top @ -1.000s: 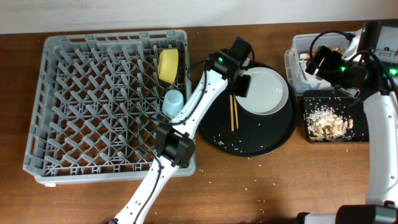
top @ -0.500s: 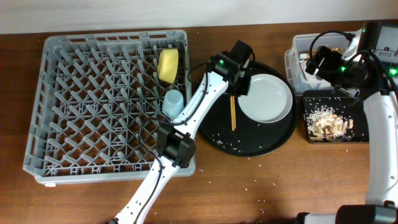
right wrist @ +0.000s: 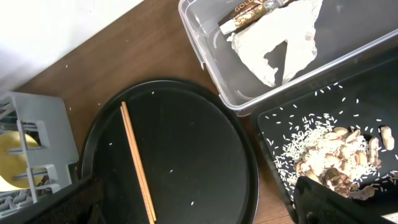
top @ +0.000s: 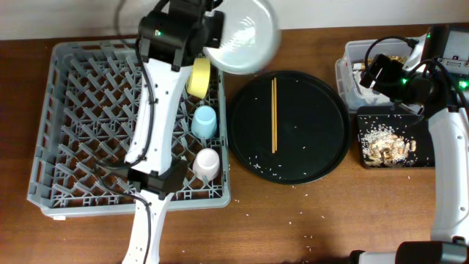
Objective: Sort waste into correct bins and load items into the dishwasher rack
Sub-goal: 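Grasp the white plate edge with the left gripper and lift it, then set the white plate upright in the rack's back row, left gripper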
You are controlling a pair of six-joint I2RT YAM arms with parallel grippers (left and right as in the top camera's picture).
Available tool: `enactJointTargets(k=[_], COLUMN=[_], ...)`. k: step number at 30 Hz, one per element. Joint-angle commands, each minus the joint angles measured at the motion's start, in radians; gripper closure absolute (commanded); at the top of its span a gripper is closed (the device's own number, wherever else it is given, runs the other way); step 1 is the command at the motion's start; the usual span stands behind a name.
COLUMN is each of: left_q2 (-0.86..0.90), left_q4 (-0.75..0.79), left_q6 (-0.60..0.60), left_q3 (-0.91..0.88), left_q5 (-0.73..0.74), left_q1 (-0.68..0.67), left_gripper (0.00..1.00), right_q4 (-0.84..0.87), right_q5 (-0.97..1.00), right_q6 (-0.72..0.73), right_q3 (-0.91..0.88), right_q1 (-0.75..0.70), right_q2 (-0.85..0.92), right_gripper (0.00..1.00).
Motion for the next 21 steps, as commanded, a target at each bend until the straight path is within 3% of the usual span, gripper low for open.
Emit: enactJointTargets(k=[1,6,13,16,18,19,21], left_q2=[-0.005,-0.005,-0.005,-0.005,-0.005,-0.005,-0.005], left_q4=[-0.042,0.012,0.158,0.198,0.198,0.199,0.208], left_q6=[0.027,0.023,0.023,0.023,0.023,0.023,0.023], left_q3=[-0.022,-0.167,-0.489,-0.587,-0.611,-0.613,-0.613], left_q5=[-0.626,-0.833,-0.908,-0.898,-0.795,-0.732,-0.62], left_q1=[0.023,0.059,0.063,0.061,0.054,0.049,0.042], left_gripper=[1.0,1.0,1.0,1.0,0.99,0.94,0.65], right_q4=[0.0,0.0,0.0,0.0,0.0,0.0,0.0], right_q5=[0.016,0.016,0.016,0.016,0.016,0.016,0.016], right_q6=[0.008,0.008,0.008,0.008,0.008,0.008,0.008], right_q3=[0.001,0.001,0.001,0.002,0.001,0.001,0.001], right_q1=[-0.004,-0.004,-0.004,-0.004,-0.004,-0.004,-0.004], right_q2=[0.002,0.002,0.002,0.002,0.002,0.002,0.002], right_gripper=[0.01,0.02,0.01,0.02,0.02,0.02,0.02])
